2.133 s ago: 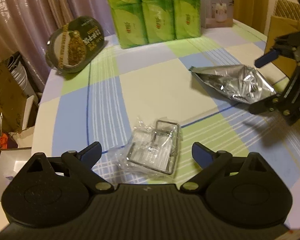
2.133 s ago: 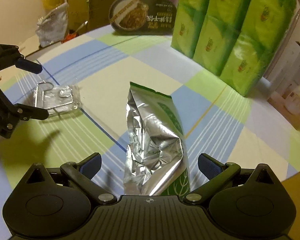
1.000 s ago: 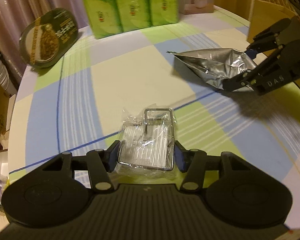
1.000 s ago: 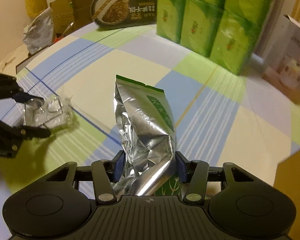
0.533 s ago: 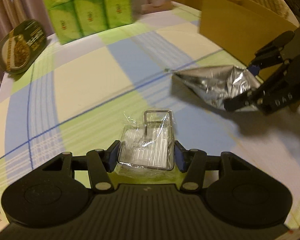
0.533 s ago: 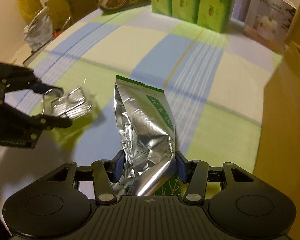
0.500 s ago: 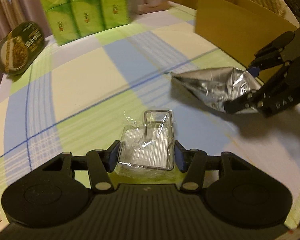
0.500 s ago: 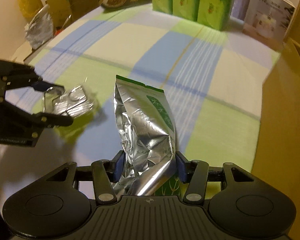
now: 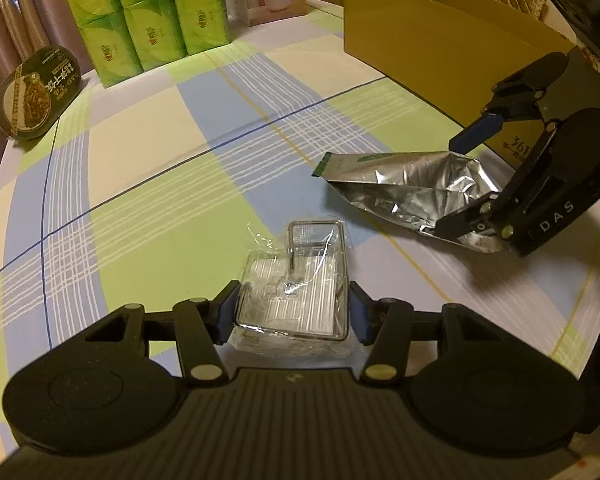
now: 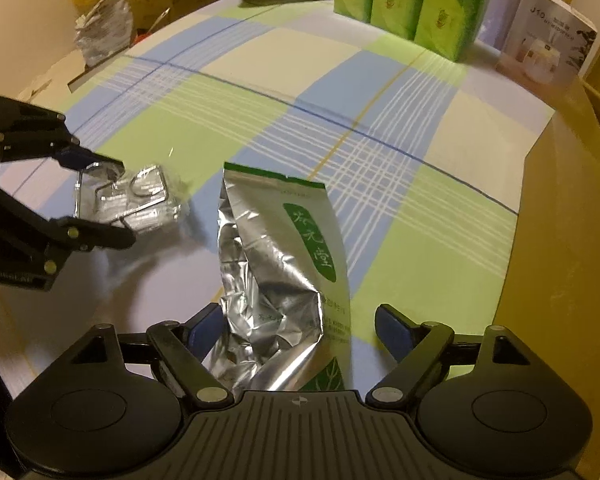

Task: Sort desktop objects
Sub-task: 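Lift the tea bag and wire rack and carry both toward the cardboard box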

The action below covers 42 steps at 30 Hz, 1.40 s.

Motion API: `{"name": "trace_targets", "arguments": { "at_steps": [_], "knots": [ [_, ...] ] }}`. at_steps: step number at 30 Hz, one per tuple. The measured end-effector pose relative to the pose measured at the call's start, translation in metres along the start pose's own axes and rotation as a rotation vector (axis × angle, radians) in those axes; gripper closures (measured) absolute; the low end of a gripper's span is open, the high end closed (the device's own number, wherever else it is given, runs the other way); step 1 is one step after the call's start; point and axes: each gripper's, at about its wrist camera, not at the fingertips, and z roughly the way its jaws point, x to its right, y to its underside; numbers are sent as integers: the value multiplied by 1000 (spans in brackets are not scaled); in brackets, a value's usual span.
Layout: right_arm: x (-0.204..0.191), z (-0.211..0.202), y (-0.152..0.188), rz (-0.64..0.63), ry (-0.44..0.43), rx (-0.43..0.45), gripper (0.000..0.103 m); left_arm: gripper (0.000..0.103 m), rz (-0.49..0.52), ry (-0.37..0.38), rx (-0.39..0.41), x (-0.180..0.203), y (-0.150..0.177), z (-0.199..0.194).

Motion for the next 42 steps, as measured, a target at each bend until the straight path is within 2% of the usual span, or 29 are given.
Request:
{"name": "trace_targets", "arguments": {
  "at_steps": [9, 12, 17, 22, 24, 26, 30, 32, 34, 38, 42],
  "knots": [
    [-11, 18, 1, -64, -22, -54, 17, 50, 17, 20, -24, 1, 4, 12],
    [-9, 21, 0, -50, -27, -59, 17, 49, 10, 24, -17, 0, 4, 13],
    [-3, 25, -1, -19, -36, -75, 17, 40, 4, 21, -14, -3, 4, 14],
    [-4, 24, -1, -15, -39, -72, 18, 40, 16, 21, -35, -3, 5, 18],
    [-4, 24, -2, -11, -36, -69, 22, 40, 21, 20, -37, -2, 5, 19],
    [-2, 22, -4, -3, -33, -61, 31, 42, 23, 21, -43, -1, 5, 19],
    [-3, 21, -6, -5, -33, -58, 37, 50, 20, 24, -59, 0, 6, 21],
    [-3, 20, -7, -9, -31, -51, 48, 53, 30, 26, -54, 1, 5, 20],
    [-3, 17, -8, -13, -28, -39, 53, 54, 27, 37, -31, 2, 4, 17],
    [-3, 12, -9, 4, -26, -5, 55, 54, 10, 44, 10, 2, -2, 12],
    [3, 3, -12, 38, -13, 40, 56, 54, -4, 37, 14, 1, -7, 11]
  ]
}}
